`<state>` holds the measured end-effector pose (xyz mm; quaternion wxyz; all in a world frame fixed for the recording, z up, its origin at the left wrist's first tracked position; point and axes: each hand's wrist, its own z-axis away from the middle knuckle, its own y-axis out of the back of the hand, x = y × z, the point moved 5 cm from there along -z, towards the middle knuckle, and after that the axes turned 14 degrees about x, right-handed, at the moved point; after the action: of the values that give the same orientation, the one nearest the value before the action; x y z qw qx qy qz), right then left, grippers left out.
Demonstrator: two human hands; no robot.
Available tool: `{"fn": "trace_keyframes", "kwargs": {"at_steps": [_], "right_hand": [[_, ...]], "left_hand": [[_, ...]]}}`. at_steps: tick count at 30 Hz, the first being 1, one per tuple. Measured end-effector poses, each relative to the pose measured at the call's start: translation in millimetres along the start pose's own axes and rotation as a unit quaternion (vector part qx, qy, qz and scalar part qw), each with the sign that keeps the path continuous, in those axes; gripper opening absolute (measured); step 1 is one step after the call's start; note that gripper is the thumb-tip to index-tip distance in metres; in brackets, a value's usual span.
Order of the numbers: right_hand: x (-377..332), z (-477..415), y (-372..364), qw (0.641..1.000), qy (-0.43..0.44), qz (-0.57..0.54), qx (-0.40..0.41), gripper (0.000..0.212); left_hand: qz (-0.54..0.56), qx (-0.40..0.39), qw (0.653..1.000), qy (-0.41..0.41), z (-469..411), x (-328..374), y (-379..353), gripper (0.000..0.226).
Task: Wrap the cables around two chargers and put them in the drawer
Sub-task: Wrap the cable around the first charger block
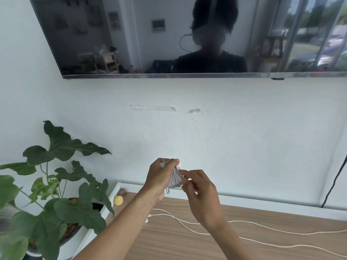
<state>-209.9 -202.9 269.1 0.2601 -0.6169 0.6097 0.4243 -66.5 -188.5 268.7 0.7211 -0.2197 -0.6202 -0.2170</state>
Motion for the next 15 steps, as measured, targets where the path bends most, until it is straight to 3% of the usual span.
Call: {"fn": "trace_keyframes", "kwargs": {"at_steps": [5, 8, 15], "right_hand": [[4, 9, 4, 0.995, -0.089, -0.044, -0.033, 0.026], [5, 10, 7, 0.993, -0.098, -0.043, -0.049, 0.024], [5, 23, 9, 0.995, -0.073, -0.058, -0.018, 0.025]], "left_hand": [[0.019, 0.009, 1.000, -0.005, 1, 4, 8, 0.016], [0.025, 0.003, 1.000, 0.007, 4, 3, 10, 0.025], [0.035, -0.002, 0.999, 0.013, 6, 0, 8, 0.018]]}}
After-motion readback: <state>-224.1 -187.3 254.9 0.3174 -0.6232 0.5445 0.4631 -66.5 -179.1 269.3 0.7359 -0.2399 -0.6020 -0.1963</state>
